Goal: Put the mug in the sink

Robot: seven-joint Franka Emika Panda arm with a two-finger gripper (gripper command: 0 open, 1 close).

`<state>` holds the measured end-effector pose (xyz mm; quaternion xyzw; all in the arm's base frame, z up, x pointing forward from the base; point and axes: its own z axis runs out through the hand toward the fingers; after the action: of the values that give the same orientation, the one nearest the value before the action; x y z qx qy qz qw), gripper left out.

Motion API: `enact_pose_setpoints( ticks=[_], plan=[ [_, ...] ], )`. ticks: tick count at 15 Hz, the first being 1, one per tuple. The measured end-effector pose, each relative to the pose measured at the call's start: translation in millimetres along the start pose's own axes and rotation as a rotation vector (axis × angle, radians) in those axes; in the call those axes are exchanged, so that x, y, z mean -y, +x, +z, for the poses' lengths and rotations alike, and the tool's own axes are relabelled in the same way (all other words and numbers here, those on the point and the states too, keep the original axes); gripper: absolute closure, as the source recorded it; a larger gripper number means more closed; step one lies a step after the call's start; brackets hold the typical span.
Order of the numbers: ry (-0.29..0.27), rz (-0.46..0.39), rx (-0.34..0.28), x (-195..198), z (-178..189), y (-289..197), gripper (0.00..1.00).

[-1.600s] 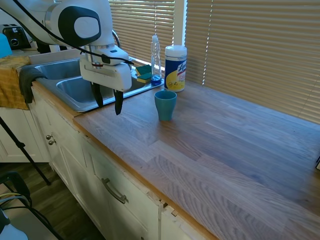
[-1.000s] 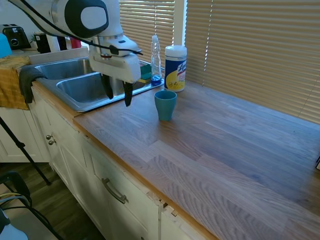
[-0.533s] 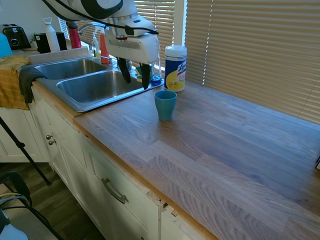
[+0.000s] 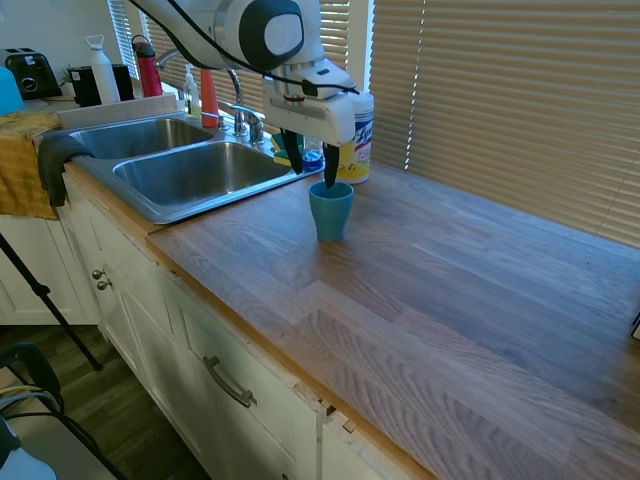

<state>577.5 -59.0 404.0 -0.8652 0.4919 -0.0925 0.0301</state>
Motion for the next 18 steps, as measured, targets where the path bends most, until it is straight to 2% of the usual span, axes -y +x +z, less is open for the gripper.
enact_pose_setpoints(
  ticks=[2,3,7,18],
  plan=[
    [-0.024,0.007,0.015,1,21,5,0.0],
    [-0.035,0.007,0.023,3,30,5,1.0],
    [-0.061,0.008,0.043,7,58,5,1.0],
    [-0.056,0.032,0.068,8,64,2,1.0]
  ],
)
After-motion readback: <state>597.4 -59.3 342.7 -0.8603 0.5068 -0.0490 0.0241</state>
